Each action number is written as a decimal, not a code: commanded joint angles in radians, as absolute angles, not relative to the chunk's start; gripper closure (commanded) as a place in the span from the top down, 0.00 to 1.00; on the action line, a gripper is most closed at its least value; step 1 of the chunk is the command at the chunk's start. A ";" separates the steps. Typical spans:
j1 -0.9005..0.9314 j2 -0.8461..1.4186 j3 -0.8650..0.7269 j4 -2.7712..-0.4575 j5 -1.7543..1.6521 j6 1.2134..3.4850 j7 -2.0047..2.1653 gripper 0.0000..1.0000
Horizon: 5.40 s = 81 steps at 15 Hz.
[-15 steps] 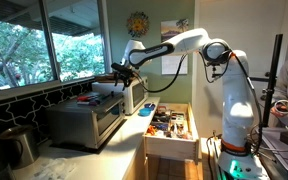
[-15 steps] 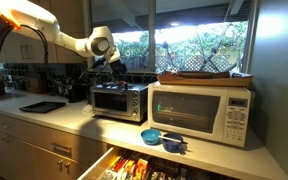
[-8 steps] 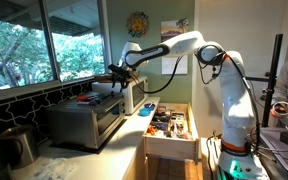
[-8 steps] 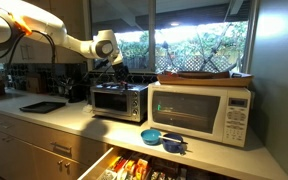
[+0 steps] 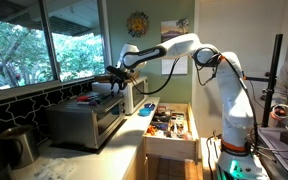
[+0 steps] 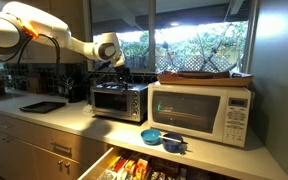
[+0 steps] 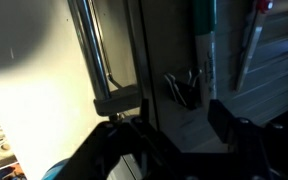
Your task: Move the clip from the oven to the countertop
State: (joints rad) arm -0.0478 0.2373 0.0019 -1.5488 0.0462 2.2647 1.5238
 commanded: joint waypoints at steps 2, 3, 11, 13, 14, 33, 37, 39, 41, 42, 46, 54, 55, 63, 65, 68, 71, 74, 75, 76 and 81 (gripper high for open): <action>-0.032 0.272 -0.017 -1.501 0.095 2.206 1.499 0.33; -0.032 0.274 -0.018 -1.499 0.097 2.198 1.499 0.28; -0.025 0.218 -0.028 -1.547 0.087 2.167 1.514 0.08; -0.022 0.150 -0.024 -1.600 0.086 2.147 1.497 0.08; -0.021 0.126 -0.020 -1.616 0.090 2.137 1.487 0.08; 0.072 -0.010 0.086 -1.791 0.262 1.861 1.133 0.07; 0.127 0.050 0.139 -1.812 0.303 1.916 1.169 0.07; 0.160 0.066 0.164 -1.818 0.292 1.949 1.176 0.07; 0.173 0.042 0.170 -1.850 0.278 1.993 1.182 0.05; 0.170 0.080 0.165 -1.796 0.278 1.944 1.172 0.09; 0.186 0.095 0.169 -1.771 0.223 1.935 1.242 0.06; 0.282 0.323 0.177 -1.571 -0.004 1.913 1.413 0.06; 0.297 0.361 0.173 -1.546 -0.017 1.915 1.420 0.06; 0.378 0.563 0.116 -1.368 -0.057 1.766 1.491 0.06; 0.364 0.538 0.125 -1.419 -0.029 1.813 1.455 0.09; 0.379 0.547 0.113 -1.394 -0.042 1.802 1.505 0.05; 0.417 0.584 0.093 -1.339 -0.072 1.814 1.628 0.06; 0.457 0.609 0.075 -1.297 -0.116 1.811 1.778 0.06; 0.464 0.617 0.074 -1.290 -0.121 1.810 1.817 0.05; 0.470 0.629 0.072 -1.280 -0.128 1.804 1.849 0.05; 0.464 0.699 0.076 -1.240 -0.126 1.811 1.877 0.05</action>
